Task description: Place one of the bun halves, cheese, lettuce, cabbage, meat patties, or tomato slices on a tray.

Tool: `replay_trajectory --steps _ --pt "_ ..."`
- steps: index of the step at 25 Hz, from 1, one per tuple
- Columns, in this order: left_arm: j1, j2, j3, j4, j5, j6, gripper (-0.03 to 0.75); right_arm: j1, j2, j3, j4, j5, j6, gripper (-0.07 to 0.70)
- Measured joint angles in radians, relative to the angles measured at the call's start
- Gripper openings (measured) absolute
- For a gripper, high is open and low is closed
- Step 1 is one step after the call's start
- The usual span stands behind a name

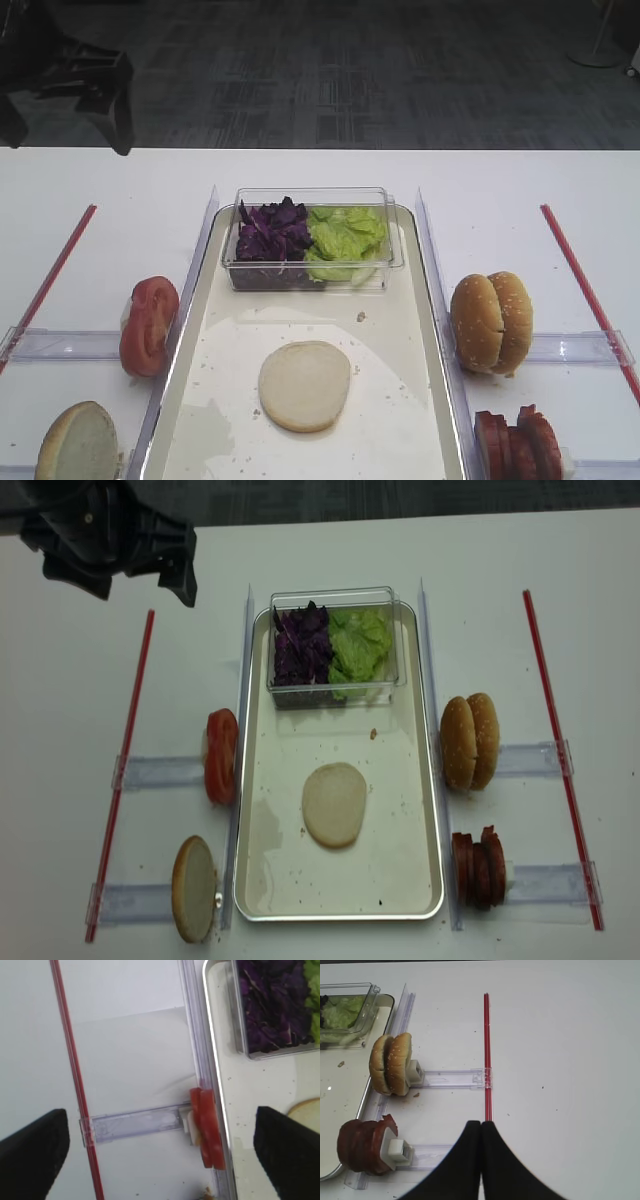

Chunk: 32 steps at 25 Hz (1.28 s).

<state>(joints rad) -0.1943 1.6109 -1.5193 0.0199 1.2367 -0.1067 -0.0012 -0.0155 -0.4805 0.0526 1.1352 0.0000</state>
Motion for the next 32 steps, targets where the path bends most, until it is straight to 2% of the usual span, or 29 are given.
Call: replay_trajectory --steps 12,24,32 --pt "0.006 -0.009 -0.002 0.025 0.0 -0.003 0.689 0.0 0.0 0.0 0.0 0.0 0.0 0.364" --pt "0.153 -0.009 -0.002 0.033 0.002 0.043 0.689 0.0 0.0 0.0 0.0 0.0 0.0 0.364" --pt "0.167 -0.05 0.005 0.056 0.002 0.045 0.689 0.0 0.0 0.0 0.0 0.0 0.0 0.364"
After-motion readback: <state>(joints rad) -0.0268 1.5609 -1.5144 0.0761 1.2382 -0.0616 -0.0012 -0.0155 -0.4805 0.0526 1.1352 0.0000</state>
